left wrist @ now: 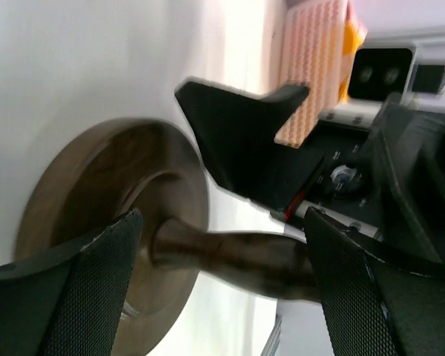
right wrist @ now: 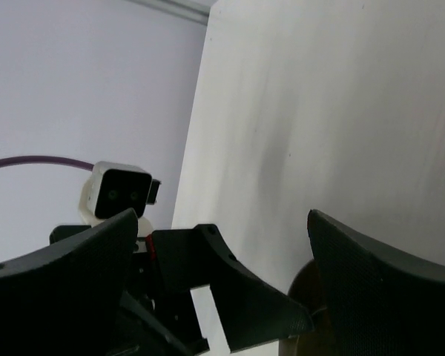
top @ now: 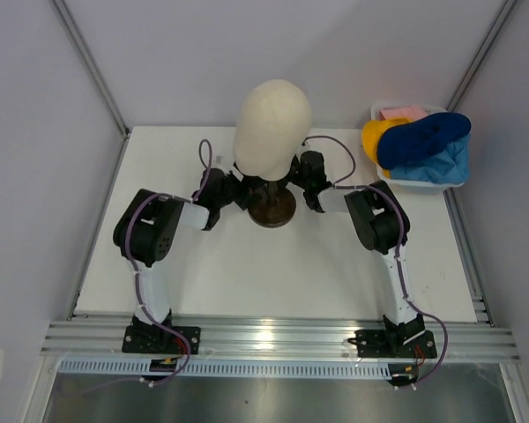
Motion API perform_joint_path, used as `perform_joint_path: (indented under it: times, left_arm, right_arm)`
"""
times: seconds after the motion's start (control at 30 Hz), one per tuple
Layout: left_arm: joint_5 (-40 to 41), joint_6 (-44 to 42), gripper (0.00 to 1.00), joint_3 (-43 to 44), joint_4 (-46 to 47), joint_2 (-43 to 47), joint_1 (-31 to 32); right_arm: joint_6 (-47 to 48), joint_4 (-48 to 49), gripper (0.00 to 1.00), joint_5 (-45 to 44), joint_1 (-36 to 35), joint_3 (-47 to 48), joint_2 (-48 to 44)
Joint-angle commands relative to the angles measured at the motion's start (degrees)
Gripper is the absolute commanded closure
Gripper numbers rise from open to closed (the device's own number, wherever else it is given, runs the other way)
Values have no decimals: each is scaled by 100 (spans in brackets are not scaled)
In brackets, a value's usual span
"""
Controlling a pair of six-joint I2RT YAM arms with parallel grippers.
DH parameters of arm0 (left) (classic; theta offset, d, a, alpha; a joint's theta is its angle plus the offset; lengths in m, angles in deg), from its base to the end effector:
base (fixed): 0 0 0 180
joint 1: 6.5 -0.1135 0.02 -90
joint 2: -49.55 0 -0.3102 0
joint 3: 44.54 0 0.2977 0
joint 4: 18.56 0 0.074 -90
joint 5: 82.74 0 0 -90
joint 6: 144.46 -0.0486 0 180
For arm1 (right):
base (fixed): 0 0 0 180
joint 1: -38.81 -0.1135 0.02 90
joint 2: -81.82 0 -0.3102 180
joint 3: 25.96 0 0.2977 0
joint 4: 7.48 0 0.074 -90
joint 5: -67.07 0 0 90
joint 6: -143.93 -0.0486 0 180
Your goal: Stack the hats
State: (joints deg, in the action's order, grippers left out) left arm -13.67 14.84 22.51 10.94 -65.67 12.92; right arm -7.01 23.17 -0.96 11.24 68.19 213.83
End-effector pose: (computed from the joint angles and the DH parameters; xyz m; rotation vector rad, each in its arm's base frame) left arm 0.4317 -0.1706 0.1341 -0.6372 2.0347 -1.3396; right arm 0.5064 0.2849 0.1463 0.2333 1.9070 1.4282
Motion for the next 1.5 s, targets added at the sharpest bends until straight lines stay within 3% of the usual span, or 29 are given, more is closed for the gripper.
perform_joint_path:
  times: [0.0, 0.2, 0.4, 0.63, 0.8, 0.97, 1.23, 1.47]
  left_arm:
    - [264, -276, 8, -593, 615, 631, 421]
    - [555, -399, 7, -989, 801, 913, 598]
    - [1001, -557, 8, -1349, 713, 1343, 922]
    - [1802, -804, 8, -1903, 142, 2240, 1257]
    - [2066, -883, 6, -2131, -419, 2706, 1336]
    - [2505, -1102, 6, -2281, -737, 3110, 1336]
    - [3007, -1779, 3, -2316, -1606, 4006, 1144]
    - [3253, -2613, 2, -1992, -3142, 5263, 897]
  right_arm:
    - [223, 97, 1, 360, -152, -297, -543]
    - [1110, -1149, 1, 334, -231, -667, -1201]
    - [1498, -1582, 1, 281, -257, -1168, -1643]
    - [1533, -1653, 1, 316, -459, -1616, -1818]
    - [2190, -2618, 1, -105, -460, -1389, -1994]
    - [2728, -3681, 1, -703, -57, -1116, -2293]
    - [2939, -4211, 0, -923, 682, -1370, -2960]
    - [3334, -5061, 1, -1160, 1245, -1414, -3820]
